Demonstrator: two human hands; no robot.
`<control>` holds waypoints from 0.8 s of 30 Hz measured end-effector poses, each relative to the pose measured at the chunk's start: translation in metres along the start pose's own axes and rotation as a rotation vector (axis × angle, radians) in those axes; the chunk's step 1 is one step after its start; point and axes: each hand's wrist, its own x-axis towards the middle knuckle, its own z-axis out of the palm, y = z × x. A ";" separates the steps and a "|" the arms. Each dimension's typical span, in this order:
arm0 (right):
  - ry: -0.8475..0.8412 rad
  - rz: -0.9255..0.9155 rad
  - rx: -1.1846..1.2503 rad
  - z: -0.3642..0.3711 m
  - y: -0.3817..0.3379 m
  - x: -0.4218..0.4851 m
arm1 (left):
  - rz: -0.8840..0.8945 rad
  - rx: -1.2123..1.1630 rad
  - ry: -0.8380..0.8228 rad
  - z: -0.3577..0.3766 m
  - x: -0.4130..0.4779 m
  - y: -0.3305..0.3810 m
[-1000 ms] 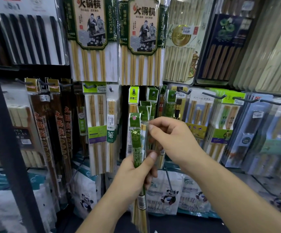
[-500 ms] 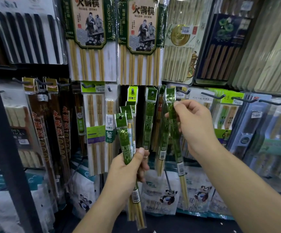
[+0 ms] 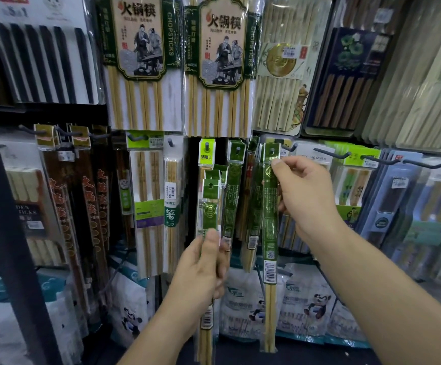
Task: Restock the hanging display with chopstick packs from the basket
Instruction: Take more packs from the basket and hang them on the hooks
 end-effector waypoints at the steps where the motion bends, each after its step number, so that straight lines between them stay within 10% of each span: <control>1: 0.000 0.001 0.000 0.001 0.000 0.001 | -0.018 -0.010 0.007 0.000 0.000 0.000; 18: 0.082 -0.067 -0.150 0.008 0.009 -0.013 | 0.067 -0.047 -0.060 0.001 -0.004 0.006; 24: -0.292 -0.076 -0.111 0.020 0.002 -0.051 | 0.087 -0.056 -0.071 0.005 -0.005 0.005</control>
